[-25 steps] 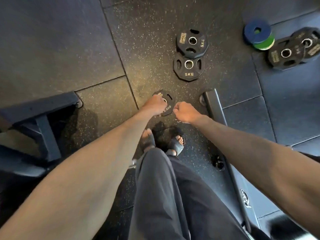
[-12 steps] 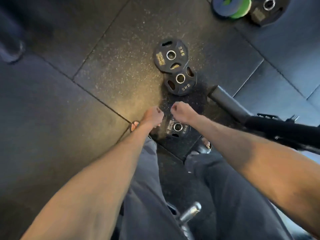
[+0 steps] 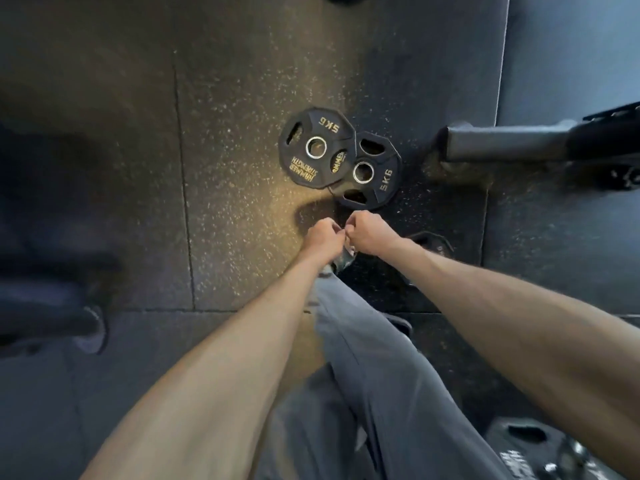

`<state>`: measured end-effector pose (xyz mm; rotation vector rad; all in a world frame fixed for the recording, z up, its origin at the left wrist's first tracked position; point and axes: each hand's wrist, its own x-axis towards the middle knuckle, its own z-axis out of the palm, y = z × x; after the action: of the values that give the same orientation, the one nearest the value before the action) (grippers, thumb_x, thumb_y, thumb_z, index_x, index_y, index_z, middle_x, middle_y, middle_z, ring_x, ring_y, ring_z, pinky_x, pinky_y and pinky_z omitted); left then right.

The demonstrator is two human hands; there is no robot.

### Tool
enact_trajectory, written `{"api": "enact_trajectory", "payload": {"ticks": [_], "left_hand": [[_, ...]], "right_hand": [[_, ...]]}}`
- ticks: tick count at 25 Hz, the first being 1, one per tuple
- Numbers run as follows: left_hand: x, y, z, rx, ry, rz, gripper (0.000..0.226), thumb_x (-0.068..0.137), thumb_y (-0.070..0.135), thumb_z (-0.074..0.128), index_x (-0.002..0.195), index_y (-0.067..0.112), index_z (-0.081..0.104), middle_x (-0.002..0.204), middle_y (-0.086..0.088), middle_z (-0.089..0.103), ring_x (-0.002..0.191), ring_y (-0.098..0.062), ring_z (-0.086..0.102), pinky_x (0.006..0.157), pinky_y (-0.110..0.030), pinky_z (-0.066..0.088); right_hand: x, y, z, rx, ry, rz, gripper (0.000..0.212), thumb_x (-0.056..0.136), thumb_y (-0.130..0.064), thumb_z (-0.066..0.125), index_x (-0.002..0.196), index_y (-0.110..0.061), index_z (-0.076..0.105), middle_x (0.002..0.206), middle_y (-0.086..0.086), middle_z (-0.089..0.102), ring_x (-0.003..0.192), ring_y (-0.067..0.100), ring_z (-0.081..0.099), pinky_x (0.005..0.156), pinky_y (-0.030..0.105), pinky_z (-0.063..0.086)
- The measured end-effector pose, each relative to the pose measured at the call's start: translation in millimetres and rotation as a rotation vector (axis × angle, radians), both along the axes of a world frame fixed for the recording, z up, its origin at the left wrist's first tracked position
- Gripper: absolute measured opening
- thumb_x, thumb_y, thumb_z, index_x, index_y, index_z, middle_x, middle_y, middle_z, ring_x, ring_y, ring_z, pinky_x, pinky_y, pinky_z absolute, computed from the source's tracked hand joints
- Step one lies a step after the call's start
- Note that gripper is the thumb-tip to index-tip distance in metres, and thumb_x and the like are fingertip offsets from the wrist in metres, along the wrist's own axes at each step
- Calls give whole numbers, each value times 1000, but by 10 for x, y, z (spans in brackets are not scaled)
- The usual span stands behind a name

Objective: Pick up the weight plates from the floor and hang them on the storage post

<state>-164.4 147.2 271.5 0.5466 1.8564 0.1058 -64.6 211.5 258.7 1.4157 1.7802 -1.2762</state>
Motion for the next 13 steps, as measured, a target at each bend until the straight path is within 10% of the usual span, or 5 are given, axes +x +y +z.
{"api": "enact_trajectory", "payload": {"ticks": [13], "left_hand": [[-310, 1201, -2516, 329, 463, -903, 42, 97, 30, 55, 129, 3, 49, 134, -17, 54, 125, -32, 49, 101, -40, 41]], "right_hand": [[-156, 39, -2460, 406, -163, 4, 22, 90, -4, 51, 112, -1, 56, 116, 19, 56, 111, 36, 50, 89, 42, 45]]}}
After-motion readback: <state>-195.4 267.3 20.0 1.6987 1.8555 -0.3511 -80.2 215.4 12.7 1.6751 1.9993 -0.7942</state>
